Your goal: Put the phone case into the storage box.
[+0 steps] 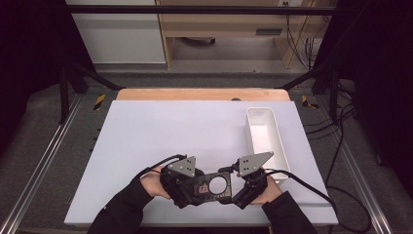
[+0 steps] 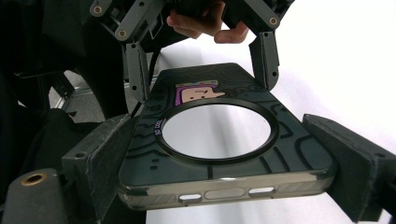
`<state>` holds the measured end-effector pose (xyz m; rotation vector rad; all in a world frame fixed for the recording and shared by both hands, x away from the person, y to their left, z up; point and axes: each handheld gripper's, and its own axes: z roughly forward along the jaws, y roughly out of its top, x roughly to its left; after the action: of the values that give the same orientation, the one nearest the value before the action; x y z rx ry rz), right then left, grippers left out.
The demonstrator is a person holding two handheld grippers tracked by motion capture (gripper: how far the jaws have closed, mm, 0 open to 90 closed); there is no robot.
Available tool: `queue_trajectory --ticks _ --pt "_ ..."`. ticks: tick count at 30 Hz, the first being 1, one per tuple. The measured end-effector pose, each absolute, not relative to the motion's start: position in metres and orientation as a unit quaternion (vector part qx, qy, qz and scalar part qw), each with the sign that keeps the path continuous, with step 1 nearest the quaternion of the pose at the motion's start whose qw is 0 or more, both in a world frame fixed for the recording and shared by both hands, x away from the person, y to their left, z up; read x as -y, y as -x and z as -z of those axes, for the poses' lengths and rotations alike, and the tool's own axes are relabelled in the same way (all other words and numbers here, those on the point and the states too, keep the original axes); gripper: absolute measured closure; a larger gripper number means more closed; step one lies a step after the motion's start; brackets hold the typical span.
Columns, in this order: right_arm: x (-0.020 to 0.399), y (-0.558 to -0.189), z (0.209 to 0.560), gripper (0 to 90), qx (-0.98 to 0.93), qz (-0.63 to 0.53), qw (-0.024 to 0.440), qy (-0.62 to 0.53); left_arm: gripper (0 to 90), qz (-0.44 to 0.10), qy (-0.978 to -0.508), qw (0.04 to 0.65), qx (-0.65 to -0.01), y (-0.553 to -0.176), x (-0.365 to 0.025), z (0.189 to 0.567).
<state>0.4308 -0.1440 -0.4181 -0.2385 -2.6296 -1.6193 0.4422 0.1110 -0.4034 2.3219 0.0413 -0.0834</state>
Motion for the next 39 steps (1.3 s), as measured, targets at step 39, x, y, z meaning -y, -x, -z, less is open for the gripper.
queue_trajectory --ticks 39 --pt "0.14 -0.432 0.406 12.6 0.868 0.49 0.014 0.073 1.7 -0.002 -0.955 0.296 -0.008 -0.443 -0.107 0.401"
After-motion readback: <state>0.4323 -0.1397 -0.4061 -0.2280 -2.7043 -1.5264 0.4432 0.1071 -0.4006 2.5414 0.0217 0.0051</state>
